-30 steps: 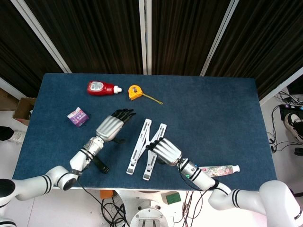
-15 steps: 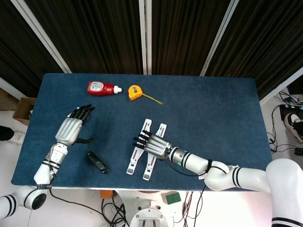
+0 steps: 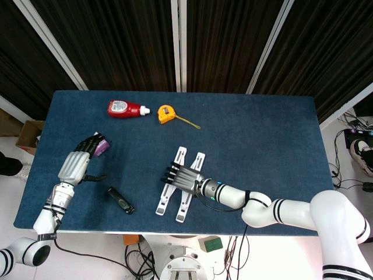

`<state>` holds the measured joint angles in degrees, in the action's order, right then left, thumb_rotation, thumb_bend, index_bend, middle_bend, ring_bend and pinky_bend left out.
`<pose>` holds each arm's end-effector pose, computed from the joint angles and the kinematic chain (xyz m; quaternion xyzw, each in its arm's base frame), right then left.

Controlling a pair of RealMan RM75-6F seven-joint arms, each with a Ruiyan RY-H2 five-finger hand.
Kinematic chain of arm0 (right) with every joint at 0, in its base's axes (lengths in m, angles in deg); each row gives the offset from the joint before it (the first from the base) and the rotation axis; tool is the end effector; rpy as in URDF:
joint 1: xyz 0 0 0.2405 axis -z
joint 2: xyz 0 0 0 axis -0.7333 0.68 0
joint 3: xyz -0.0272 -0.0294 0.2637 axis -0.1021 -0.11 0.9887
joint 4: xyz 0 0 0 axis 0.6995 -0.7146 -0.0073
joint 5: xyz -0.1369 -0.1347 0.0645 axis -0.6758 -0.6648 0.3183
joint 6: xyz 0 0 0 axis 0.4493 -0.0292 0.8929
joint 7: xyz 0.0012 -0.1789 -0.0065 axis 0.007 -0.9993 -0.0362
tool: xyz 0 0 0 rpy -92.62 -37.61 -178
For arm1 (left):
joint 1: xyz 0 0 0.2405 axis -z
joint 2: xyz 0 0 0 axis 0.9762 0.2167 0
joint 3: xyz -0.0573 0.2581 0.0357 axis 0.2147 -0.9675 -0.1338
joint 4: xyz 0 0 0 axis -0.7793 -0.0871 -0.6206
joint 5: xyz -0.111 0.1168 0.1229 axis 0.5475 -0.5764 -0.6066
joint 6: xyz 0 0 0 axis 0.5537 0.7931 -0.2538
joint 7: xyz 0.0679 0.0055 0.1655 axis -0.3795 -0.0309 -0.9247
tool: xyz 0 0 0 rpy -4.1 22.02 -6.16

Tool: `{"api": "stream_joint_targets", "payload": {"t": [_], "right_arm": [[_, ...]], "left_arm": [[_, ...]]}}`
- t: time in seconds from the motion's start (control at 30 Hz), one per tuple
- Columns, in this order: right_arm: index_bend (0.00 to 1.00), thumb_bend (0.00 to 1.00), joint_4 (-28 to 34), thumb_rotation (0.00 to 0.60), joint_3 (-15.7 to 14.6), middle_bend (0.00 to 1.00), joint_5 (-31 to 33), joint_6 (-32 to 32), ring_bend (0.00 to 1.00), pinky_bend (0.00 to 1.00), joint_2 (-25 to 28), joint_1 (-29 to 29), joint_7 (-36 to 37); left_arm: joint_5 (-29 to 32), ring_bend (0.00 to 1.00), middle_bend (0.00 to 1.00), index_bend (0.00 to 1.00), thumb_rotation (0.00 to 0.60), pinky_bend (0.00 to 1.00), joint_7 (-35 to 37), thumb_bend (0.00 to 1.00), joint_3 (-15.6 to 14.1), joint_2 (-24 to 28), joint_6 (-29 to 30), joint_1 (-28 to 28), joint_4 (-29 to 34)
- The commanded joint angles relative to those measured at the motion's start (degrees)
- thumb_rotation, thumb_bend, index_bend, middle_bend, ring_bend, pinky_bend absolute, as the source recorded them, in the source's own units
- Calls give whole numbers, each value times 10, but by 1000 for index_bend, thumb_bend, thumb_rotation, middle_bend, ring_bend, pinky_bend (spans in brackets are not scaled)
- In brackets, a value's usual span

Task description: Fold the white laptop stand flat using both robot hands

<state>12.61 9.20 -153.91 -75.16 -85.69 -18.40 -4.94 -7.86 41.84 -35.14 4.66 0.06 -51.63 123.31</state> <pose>-0.0360 -0.3579 -0.1255 0.9479 -0.1193 0.2271 0.1887 -0.2666 0.3278 0.0673 -0.6294 -0.4648 -0.4365 0.4443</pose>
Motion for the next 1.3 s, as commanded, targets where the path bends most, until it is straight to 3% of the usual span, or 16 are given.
{"api": "stream_joint_targets", "payload": {"t": [0.03,0.17,0.33,0.4,0.43,0.5,0.53,0.6,0.73,0.93,1.13,1.3], "right_arm": [[250,108,-12,600,-3,309,-3,-3,95,41,-12,-7,5],[522,282,-26,600,-10,446,-37,-56,286,182,-17,1,26],[578,298,-44,600,-19,483,-53,-76,321,210,-10,3,53],[524,275,-44,600,-22,461,-47,-67,298,202,-5,3,59],[438,241,-40,600,-23,407,-39,-60,249,175,-1,3,57],[162,161,-20,600,-22,206,-15,-53,84,76,14,11,49],[81,145,-8,600,-20,145,-5,-61,39,46,22,18,45],[8,129,24,600,-18,81,18,-96,2,12,47,47,34],[0,128,101,600,-22,61,59,-216,0,0,107,132,-3],[0,129,220,600,-52,92,93,-417,0,0,224,284,-36],[0,129,266,600,-96,96,74,-565,0,0,313,426,54],[0,129,261,600,-125,96,46,-627,0,0,347,505,144]], "left_arm": [[-4,0,0,0,600,105,2,44,1,0,2,-3,-1],[-9,0,0,0,600,104,7,44,1,1,9,-9,-4],[-14,0,0,0,600,105,9,44,2,2,10,-13,-6],[-15,0,0,0,600,104,5,44,3,4,10,-14,-5],[-15,0,0,0,600,104,2,44,3,6,10,-15,-5],[-12,0,0,0,600,105,-20,44,3,13,12,-17,-6],[-10,0,0,0,600,105,-34,44,4,17,15,-19,-7],[-2,0,0,0,600,105,-67,43,3,29,23,-27,-3],[14,0,0,0,600,105,-109,43,-2,67,41,-51,17],[28,0,0,0,600,105,-126,43,-11,115,93,-103,44],[8,0,0,0,600,105,-126,42,-26,135,162,-158,59],[-31,0,0,0,600,104,-114,43,-46,139,204,-192,78]]}}
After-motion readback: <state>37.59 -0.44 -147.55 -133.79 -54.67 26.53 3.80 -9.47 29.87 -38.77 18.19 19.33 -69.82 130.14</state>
